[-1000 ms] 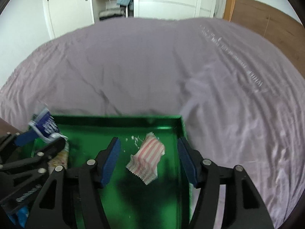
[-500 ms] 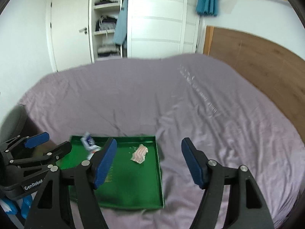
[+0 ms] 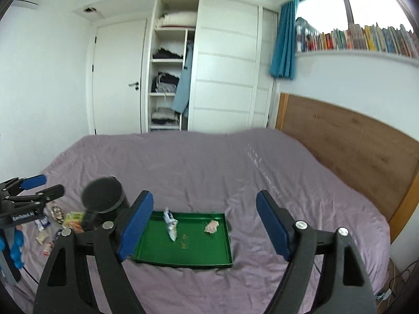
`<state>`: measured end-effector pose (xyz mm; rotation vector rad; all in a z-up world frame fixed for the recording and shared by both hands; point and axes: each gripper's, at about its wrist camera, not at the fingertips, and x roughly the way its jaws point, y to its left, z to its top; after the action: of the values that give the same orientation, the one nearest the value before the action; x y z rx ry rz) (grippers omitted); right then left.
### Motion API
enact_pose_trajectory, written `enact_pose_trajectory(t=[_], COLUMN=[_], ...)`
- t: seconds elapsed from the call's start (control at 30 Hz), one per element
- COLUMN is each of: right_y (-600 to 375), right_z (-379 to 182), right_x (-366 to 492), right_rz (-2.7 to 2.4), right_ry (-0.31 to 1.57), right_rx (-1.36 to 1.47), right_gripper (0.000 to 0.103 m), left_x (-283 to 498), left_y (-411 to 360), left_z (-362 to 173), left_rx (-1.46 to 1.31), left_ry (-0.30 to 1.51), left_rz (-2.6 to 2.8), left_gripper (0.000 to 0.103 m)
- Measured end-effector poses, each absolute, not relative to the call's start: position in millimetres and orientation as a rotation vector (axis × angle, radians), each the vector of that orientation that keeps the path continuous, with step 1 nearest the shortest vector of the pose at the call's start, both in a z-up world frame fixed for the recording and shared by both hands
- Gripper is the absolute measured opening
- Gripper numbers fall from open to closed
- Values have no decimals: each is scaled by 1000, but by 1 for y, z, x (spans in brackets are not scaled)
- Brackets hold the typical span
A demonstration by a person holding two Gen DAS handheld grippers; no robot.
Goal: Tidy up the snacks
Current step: 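Move both open tools back toward the remaining snacks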
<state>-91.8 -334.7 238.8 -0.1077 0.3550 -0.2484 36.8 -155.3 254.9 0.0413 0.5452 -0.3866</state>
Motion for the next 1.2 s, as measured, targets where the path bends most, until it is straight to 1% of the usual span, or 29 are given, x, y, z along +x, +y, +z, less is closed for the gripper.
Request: enact_pose_trajectory(t=[0.17,0.33,0.43,0.63,0.77,1.2], right_y=[-291,-248,-219,-173,-141,-44], right_z=[255,253,243,214,182,23], right_x=[-118,-125,-128,-126,-100,0], right_rz=[-190,-94,-48,4,84,210], right_ry=[299,250,223,206,289,671], right_rx=[-111,-90,-63,-23,-11,-12], right_gripper=[103,103,103,103,103,103], left_x=[16,3,-4,-21,-19,22], left_y=[-59,28,69,117,135,159], left_z=[263,258,246,210,176,61], left_rx=[79,65,39,23,-9,-40], left_ry=[509,494,506,531,584,785], left_rz=[-256,-107,-46,42,57,49], left_gripper=[71,71,71,71,71,71])
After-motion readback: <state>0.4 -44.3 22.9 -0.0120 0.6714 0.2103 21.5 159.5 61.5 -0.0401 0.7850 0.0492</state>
